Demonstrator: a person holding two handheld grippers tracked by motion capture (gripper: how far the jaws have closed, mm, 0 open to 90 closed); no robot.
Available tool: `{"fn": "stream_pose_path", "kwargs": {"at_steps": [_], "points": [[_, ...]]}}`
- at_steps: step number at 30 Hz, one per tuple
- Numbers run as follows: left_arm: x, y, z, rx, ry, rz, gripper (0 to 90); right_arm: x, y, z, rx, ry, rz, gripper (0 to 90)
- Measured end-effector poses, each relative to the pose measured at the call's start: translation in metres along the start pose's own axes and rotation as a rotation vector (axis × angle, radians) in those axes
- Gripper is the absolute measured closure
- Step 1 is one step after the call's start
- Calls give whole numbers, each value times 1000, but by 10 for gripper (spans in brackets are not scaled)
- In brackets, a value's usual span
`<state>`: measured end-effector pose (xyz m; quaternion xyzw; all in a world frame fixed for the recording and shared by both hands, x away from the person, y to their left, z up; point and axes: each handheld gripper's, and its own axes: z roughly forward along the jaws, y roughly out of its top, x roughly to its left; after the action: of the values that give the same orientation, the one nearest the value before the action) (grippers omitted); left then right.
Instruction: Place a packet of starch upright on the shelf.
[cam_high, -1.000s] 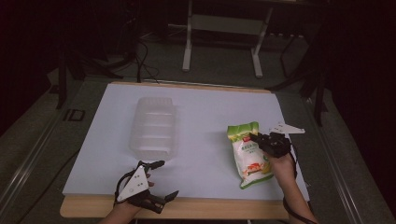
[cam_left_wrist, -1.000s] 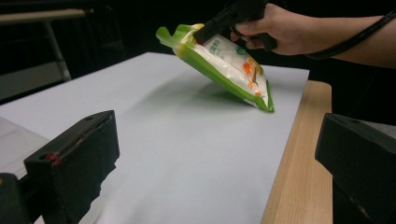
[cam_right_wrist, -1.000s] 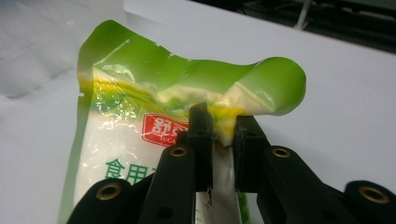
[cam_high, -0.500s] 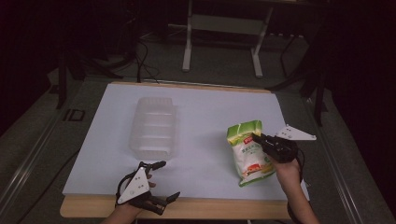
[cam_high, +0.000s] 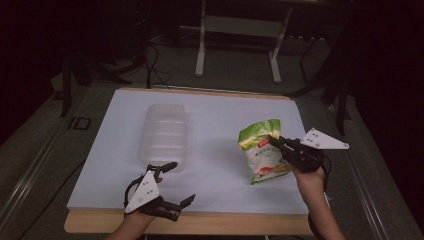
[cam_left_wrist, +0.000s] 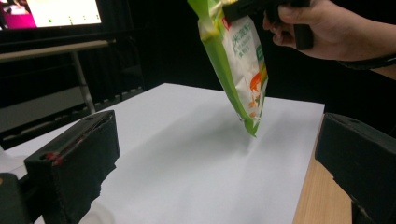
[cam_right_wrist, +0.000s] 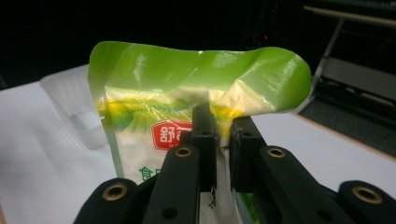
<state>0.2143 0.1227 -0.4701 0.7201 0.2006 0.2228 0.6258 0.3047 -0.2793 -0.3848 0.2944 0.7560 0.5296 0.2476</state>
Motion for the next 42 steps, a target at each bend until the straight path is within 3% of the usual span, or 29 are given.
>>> {"fn": "stream_pose_path", "kwargs": {"at_steps": [6, 9, 11, 16, 24, 29, 34, 38, 42], "points": [[2, 17, 19, 39, -66, -89, 1, 11, 16, -7, -45, 18, -6, 834], [5, 27, 29, 30, -95, -124, 1, 17, 22, -10, -63, 24, -19, 833], [4, 35, 36, 30, -100, -105, 1, 20, 26, -12, -73, 31, -22, 833], [-2, 50, 58, 67, -81, -5, 1, 27, 33, -13, -83, 42, -33, 833], [-2, 68, 91, 24, -106, -30, 1, 36, 39, -9, -82, 52, -46, 832], [1, 76, 108, 38, -115, -36, 1, 41, 42, -7, -83, 67, -57, 832], [2, 79, 122, 27, -114, -28, 62, 44, 44, -4, -93, 78, -53, 832], [3, 80, 127, 14, -132, -25, 173, 46, 43, -2, -103, 92, -43, 832], [5, 79, 130, 27, -125, -35, 401, 47, 42, -1, -98, 96, -46, 832]]}}
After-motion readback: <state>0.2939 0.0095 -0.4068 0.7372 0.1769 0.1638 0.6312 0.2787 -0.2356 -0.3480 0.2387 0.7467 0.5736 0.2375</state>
